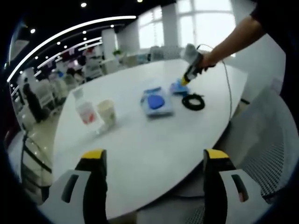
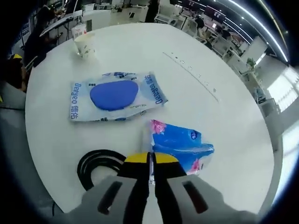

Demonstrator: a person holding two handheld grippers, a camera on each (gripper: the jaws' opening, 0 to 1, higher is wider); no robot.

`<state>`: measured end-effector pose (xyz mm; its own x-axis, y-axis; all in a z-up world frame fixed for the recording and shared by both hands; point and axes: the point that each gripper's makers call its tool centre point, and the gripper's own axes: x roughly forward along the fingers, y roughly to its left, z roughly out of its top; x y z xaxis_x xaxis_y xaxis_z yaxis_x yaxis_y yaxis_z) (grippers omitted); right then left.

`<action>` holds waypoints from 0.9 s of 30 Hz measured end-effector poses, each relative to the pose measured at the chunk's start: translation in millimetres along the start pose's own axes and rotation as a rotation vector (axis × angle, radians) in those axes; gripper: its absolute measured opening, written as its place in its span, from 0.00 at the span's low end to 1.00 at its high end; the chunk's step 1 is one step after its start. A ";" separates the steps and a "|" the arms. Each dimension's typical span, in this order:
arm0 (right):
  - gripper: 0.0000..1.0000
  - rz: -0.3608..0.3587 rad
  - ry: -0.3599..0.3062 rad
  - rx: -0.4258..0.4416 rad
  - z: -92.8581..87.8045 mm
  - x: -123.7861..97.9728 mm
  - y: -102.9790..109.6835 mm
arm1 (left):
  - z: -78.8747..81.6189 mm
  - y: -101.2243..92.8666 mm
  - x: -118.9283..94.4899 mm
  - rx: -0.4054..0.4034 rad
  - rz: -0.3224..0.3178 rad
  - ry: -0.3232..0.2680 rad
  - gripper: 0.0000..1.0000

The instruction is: Arrange the tabletop items into an orderly group along one side of the table until the central work area is clear of visible clutter.

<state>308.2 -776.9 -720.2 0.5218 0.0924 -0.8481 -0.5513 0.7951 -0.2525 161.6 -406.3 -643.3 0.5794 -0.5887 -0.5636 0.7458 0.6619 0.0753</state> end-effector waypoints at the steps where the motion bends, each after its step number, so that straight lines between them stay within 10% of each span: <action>1: 0.01 0.001 0.003 0.006 -2.0 -0.7 0.8 | 0.1 -0.4 -0.1 0.000 -0.001 -0.001 0.82; 27: 0.17 -0.012 0.014 0.069 -20.7 -12.1 0.6 | -6.6 -11.5 1.4 -0.012 -0.063 0.057 0.87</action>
<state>288.1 -789.9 -719.8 0.5186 0.0748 -0.8517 -0.4988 0.8356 -0.2303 151.6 -411.7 -650.4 0.5113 -0.6026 -0.6127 0.7761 0.6299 0.0281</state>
